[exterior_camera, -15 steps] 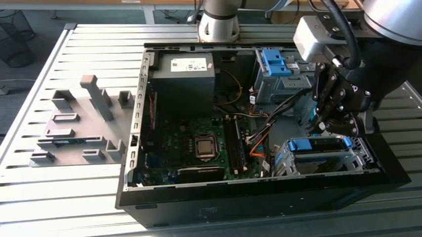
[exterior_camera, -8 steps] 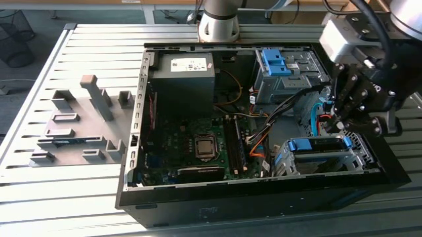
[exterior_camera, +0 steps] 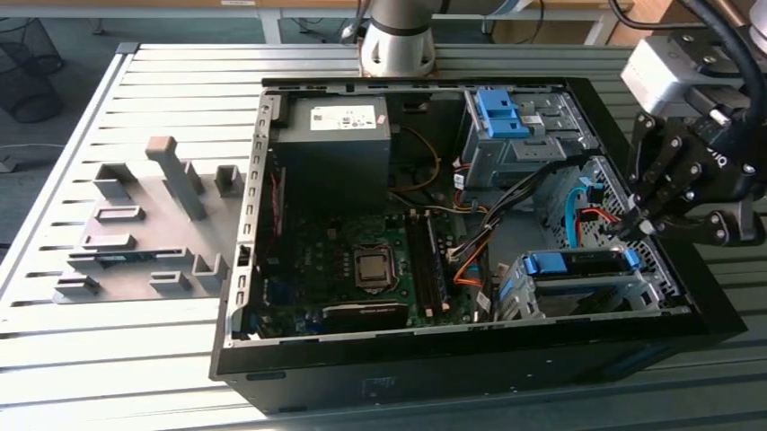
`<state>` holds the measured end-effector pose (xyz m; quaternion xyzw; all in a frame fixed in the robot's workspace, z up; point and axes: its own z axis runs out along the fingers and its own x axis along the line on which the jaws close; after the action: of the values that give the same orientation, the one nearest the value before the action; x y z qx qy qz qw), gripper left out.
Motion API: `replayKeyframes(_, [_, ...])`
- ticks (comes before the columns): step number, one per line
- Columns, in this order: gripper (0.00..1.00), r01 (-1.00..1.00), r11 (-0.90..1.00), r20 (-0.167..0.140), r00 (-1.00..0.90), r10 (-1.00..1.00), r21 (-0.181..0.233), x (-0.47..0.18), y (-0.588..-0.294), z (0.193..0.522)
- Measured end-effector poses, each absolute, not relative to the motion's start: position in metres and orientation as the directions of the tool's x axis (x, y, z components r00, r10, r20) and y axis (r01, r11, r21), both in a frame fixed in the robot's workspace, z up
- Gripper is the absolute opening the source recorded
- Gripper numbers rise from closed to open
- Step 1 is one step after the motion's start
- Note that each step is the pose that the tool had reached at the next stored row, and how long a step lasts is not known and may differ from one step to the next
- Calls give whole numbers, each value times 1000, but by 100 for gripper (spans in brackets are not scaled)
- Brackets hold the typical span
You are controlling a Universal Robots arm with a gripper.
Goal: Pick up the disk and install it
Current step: 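Insert the first disk wire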
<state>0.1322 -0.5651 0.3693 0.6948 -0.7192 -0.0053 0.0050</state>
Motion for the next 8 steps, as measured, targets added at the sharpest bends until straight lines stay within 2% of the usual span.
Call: replayKeyframes(8, [11, -999, 34, 0, -34, -999, 20, 138, -547, 365])
